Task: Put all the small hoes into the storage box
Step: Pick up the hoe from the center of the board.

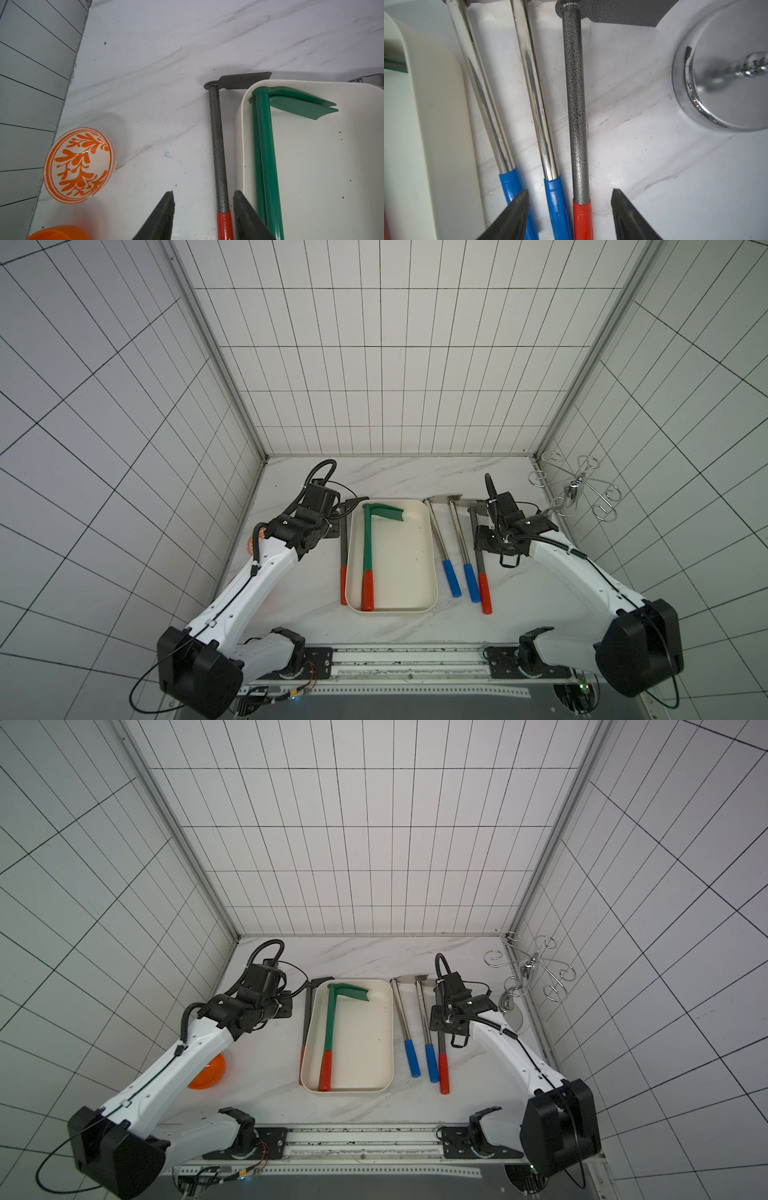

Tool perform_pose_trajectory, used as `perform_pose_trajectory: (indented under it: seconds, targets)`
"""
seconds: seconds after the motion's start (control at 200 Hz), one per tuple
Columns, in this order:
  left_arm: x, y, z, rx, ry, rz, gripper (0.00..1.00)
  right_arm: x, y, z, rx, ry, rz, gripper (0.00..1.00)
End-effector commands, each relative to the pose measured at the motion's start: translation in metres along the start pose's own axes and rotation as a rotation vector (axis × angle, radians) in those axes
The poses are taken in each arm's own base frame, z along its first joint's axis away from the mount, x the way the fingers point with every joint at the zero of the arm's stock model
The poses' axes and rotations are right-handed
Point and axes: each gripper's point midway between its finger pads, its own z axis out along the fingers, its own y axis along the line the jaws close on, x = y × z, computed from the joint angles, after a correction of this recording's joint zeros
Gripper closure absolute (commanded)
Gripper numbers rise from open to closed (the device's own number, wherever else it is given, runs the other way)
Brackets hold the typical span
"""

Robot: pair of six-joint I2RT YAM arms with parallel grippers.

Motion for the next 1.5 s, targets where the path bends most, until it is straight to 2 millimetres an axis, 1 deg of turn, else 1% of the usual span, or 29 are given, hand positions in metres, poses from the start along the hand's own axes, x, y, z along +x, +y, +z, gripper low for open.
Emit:
perform_pose_trajectory:
  seconds: [0.0, 0.16, 0.4, 0.555, 0.78, 1.005, 1.27, 1.39, 1.495]
  targets:
    - [-0.009, -0.006, 0.006, 0.038, -0.025, -0.001, 0.51, -0.045, 0.001, -0.016, 0.029, -0.089, 0.004, 0.36]
    - [-0.009, -0.003, 0.007, 0.029, -0.025, 0.008, 0.51, -0.067, -0.001, -0.003, 0.067, -0.084, 0.001, 0.38]
    - [-0.011, -0.007, 0.011, 0.042, -0.026, 0.009, 0.51, -0.104, 0.000, 0.012, 0.078, -0.088, -0.009, 0.41]
    - [-0.010, -0.008, 0.012, 0.045, -0.016, 0.004, 0.51, -0.117, -0.007, 0.024, 0.084, -0.070, -0.005, 0.41]
    - [-0.009, -0.008, 0.013, 0.047, -0.011, 0.000, 0.51, -0.113, -0.009, 0.048, 0.064, -0.002, -0.010, 0.42]
    - [-0.007, -0.011, 0.016, 0.056, 0.005, 0.001, 0.52, -0.111, -0.010, 0.063, 0.064, 0.034, -0.006, 0.42]
    - [-0.007, -0.011, 0.016, 0.057, 0.008, 0.003, 0.52, -0.099, -0.004, 0.084, 0.029, 0.088, -0.012, 0.45]
    - [-0.006, -0.012, 0.017, 0.061, 0.013, 0.004, 0.52, -0.094, -0.005, 0.090, 0.030, 0.101, -0.009, 0.46]
    - [-0.006, -0.013, 0.018, 0.064, 0.019, 0.006, 0.52, -0.089, -0.003, 0.097, 0.017, 0.113, -0.006, 0.48]
